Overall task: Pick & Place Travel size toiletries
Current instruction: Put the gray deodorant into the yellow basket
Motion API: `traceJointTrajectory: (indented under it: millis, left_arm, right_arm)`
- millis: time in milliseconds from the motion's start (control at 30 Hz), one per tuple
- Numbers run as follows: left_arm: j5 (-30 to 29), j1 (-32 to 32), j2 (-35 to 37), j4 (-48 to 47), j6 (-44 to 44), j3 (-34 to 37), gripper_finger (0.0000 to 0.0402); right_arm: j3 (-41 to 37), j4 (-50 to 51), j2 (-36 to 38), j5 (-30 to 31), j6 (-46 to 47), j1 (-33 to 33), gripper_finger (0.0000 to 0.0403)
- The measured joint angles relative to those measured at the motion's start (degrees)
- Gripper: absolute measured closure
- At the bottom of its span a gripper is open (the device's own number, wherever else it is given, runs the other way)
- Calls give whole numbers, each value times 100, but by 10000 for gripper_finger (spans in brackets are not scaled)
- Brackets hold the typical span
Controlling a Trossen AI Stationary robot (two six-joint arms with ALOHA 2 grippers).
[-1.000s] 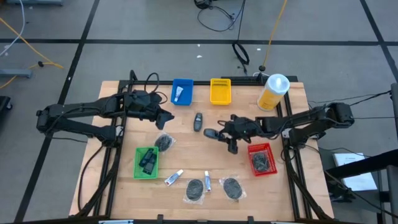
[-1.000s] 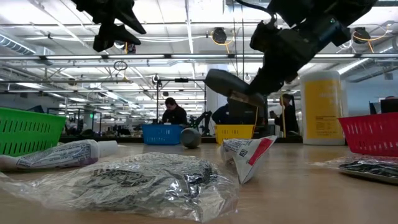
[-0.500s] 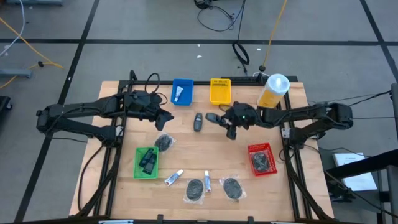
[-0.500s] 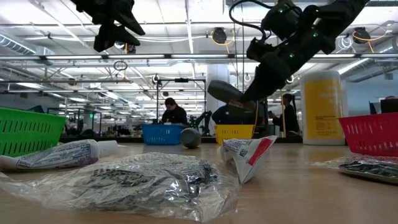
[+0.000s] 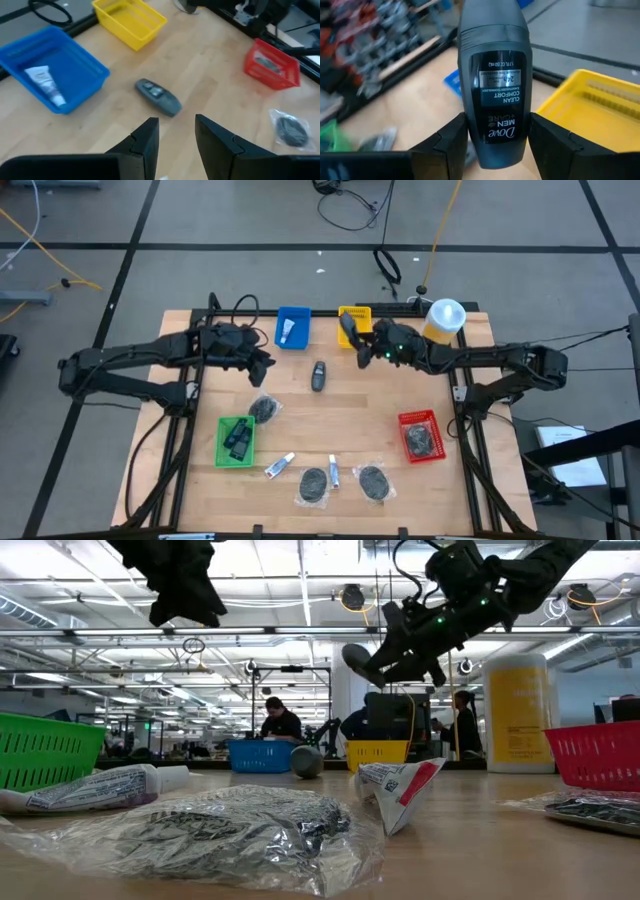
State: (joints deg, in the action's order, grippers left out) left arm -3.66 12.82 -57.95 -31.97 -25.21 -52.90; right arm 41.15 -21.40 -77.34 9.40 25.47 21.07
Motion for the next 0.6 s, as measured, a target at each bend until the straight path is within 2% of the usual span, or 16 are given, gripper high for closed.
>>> traceJointTrajectory:
  millis: [200,333,467,600]
  left_arm:
    - [-3,307,0,-2,215,0,277]
    - [0,473,0,-2,475,0,277]
    - [7,619,0,-4,559,0,277]
    - [72,736,0,-4,561,0,277]
  right_arm:
    - [19,-10,-2,563,979,308,230]
    - [198,-1,-4,566,1608,478,230]
    - [611,63,-4,561,1477,484,230]
    - [1057,587,-95,696,1294,568,231]
